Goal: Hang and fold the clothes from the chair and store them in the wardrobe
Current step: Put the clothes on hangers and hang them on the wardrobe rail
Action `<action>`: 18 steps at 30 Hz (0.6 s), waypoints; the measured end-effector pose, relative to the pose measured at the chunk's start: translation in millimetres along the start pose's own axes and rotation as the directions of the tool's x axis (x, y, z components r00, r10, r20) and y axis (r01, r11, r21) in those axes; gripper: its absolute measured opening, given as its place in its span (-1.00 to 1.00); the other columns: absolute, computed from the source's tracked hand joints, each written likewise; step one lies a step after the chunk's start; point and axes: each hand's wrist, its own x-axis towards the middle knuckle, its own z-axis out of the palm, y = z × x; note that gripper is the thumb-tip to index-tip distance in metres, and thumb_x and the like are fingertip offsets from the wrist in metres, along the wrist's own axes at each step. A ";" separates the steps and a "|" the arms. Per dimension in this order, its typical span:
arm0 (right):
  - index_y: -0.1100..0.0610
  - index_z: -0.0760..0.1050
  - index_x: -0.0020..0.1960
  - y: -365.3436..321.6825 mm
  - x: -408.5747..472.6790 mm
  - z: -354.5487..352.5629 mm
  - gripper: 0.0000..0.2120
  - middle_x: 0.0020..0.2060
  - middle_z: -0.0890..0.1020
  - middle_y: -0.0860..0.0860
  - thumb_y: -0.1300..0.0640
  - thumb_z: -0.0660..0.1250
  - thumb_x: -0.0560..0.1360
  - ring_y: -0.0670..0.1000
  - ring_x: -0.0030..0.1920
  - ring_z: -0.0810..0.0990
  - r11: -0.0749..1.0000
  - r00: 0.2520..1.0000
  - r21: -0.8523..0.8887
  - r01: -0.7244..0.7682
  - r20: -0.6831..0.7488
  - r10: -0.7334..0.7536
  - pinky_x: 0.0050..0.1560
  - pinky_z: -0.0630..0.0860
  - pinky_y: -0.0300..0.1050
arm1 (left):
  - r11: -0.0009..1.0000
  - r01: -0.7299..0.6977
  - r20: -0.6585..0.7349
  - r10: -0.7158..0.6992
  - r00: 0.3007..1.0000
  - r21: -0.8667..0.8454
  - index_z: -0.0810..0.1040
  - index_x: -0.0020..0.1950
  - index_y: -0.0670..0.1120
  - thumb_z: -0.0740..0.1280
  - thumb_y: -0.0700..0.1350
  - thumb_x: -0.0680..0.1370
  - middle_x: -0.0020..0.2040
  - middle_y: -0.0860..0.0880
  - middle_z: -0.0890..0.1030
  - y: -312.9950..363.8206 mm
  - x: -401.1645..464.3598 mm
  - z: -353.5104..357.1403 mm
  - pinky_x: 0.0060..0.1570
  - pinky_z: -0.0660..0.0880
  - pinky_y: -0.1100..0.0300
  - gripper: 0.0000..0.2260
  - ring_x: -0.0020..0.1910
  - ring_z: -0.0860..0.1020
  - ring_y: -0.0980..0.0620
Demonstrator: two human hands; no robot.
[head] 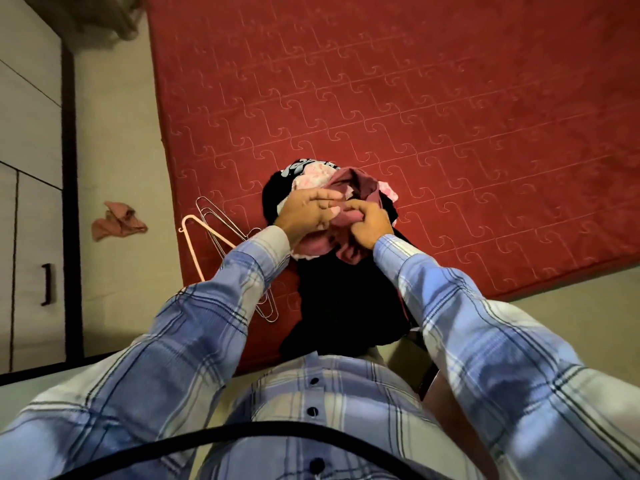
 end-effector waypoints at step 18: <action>0.29 0.54 0.21 -80.3 -85.4 24.9 -0.54 0.07 0.67 0.18 0.09 0.52 0.41 0.14 0.08 0.67 0.634 1.000 0.773 0.013 0.001 -0.021 0.14 0.59 0.07 | 0.918 -0.174 -0.107 0.225 0.968 0.356 0.53 0.00 -0.04 0.16 -0.22 0.21 -0.12 -0.10 0.62 -21.3 -89.3 -56.5 -0.05 0.52 0.05 -0.60 -0.08 0.58 -0.08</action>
